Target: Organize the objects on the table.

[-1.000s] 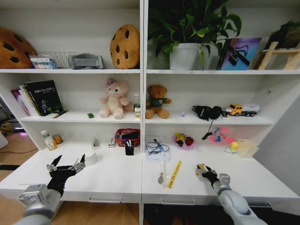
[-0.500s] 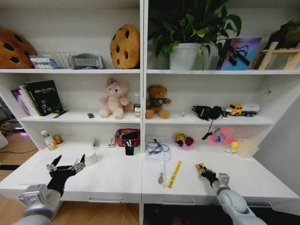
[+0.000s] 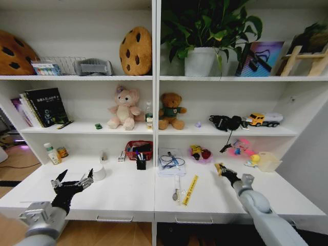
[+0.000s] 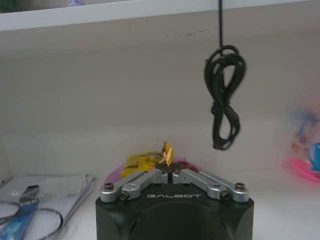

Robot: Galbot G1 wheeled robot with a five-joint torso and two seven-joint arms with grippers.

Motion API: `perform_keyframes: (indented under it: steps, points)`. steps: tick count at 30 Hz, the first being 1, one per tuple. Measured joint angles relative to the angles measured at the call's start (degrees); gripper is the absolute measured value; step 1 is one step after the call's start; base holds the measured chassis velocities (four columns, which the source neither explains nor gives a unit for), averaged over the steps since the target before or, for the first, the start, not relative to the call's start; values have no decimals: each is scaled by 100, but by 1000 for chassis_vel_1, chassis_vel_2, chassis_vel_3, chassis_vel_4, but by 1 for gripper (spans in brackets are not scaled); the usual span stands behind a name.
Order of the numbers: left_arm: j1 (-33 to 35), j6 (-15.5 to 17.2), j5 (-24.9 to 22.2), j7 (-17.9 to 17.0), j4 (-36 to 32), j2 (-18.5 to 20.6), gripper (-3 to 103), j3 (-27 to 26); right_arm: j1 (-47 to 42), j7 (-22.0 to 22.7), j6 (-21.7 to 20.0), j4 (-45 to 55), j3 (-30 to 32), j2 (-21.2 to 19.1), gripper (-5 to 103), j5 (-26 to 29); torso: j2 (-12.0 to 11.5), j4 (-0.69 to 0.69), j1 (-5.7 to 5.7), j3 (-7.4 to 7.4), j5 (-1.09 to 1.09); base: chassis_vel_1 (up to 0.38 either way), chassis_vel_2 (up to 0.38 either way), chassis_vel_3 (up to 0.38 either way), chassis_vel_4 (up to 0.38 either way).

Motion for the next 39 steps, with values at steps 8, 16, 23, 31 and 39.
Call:
perform_keyframes:
  steps: [8,16,23,31,39]
  points:
    - [0,-1,0,0,0,0,100,0,2190,-260,414,-2170,-1061,504,0,-313,-1,1,0,0,-1,0,0,0,0]
    - [0,-1,0,0,0,0,100,0,2681,-447,704,-3250,-1191,932,0,-681,0,-1,0,0,0,0,0,0,0]
    - [0,-1,0,0,0,0,100,0,2506,-485,821,-3338,-1158,975,0,-765,1,-2,0,-1,-1,0,0,0,0]
    - [0,0,0,0,0,0,100,0,2450,-473,952,-3484,-1115,1017,-1,-830,1,-2,0,-1,-1,0,0,0,0]
    - [0,0,0,0,0,0,100,0,2313,-307,993,-3270,-990,989,26,-826,1,-1,0,-1,-2,0,0,0,0]
